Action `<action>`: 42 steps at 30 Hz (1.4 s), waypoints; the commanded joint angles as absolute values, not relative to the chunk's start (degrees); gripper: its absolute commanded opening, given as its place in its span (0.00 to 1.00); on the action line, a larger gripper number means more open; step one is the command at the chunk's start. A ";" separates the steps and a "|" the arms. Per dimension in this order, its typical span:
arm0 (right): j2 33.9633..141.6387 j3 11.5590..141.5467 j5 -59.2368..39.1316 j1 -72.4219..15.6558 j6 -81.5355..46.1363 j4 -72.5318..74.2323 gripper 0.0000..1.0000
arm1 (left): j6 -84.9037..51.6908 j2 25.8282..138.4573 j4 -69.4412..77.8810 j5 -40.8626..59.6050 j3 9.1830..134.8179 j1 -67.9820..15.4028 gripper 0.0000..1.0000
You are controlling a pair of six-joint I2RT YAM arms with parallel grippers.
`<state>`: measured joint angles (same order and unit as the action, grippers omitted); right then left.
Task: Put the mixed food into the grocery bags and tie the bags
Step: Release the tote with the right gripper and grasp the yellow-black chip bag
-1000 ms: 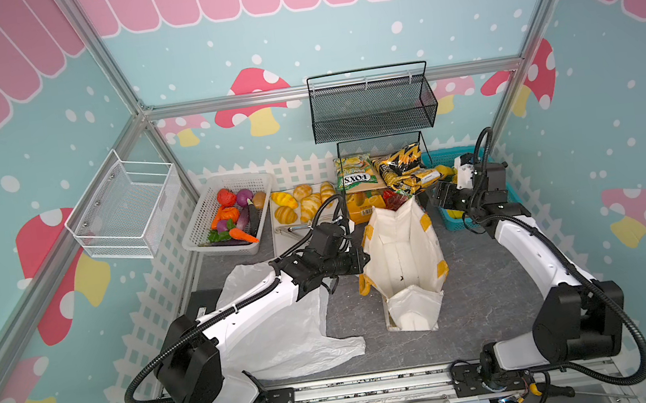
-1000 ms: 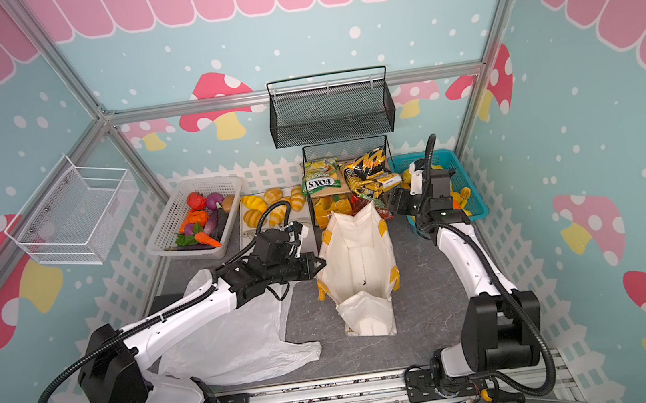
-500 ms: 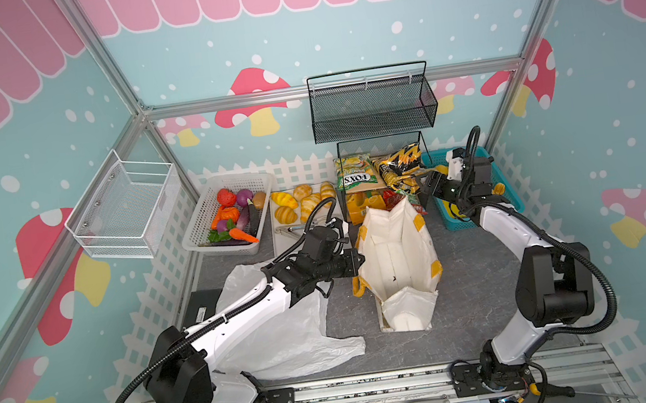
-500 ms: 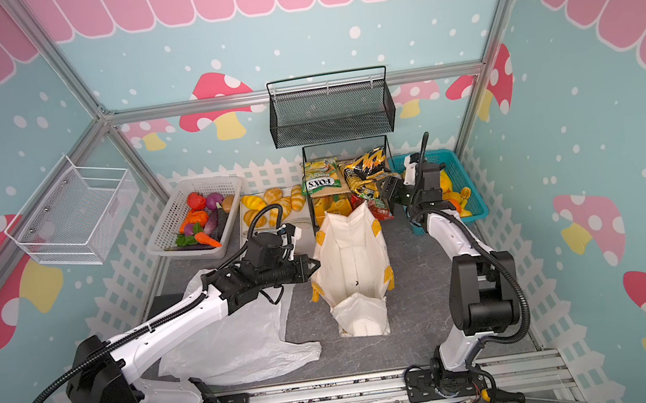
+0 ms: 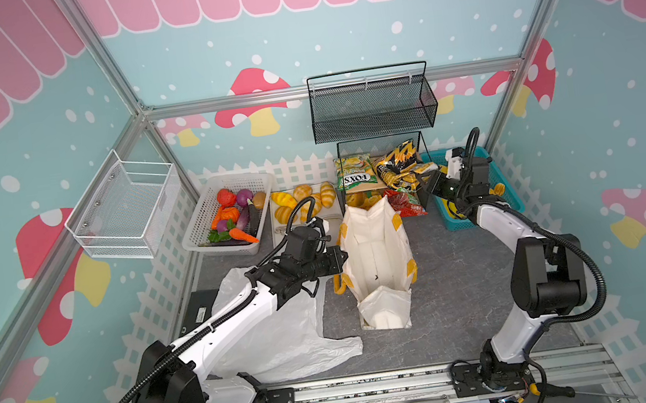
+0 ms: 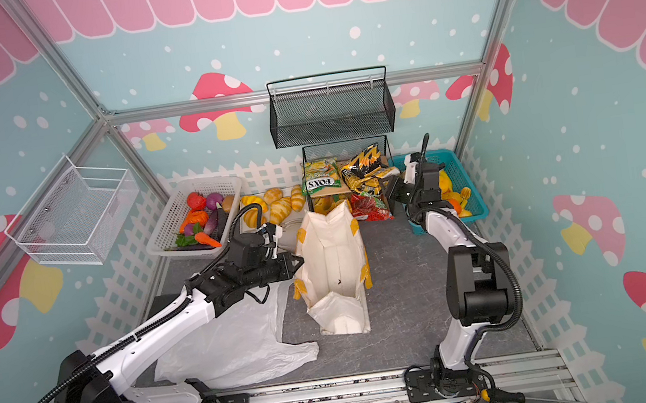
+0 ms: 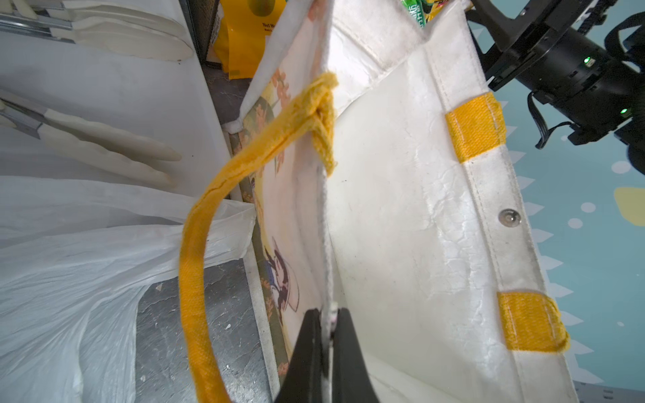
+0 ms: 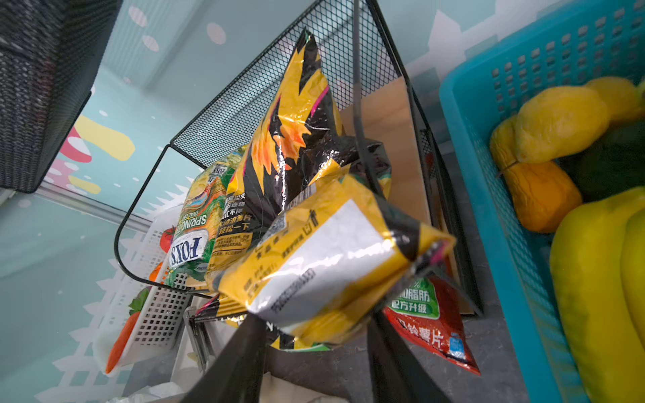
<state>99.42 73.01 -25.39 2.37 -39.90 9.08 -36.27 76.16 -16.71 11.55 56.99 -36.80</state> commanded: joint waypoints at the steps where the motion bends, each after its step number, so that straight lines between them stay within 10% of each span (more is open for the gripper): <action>1: 100.09 72.63 -26.70 2.95 -40.43 13.44 0.37 | -37.50 74.75 -15.95 11.16 55.98 -36.59 0.00; 9: 96.38 69.03 -27.06 2.99 -39.04 15.94 0.16 | -37.39 75.12 -15.86 11.54 56.06 -36.49 0.00; 14: 93.91 64.77 -26.02 3.32 -40.22 17.72 0.61 | -37.35 75.17 -15.47 11.91 56.22 -36.40 0.00; 20: 95.67 66.01 -27.60 3.52 -43.49 20.49 0.86 | -37.38 75.63 -15.03 12.68 56.12 -36.41 0.00; 42: 108.37 78.04 -32.65 2.81 -49.58 23.47 0.79 | -37.31 77.09 -13.89 14.15 56.16 -36.41 0.00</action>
<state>107.72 76.12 -32.42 2.87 -48.60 21.58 -36.75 76.42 -14.96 12.95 56.64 -36.71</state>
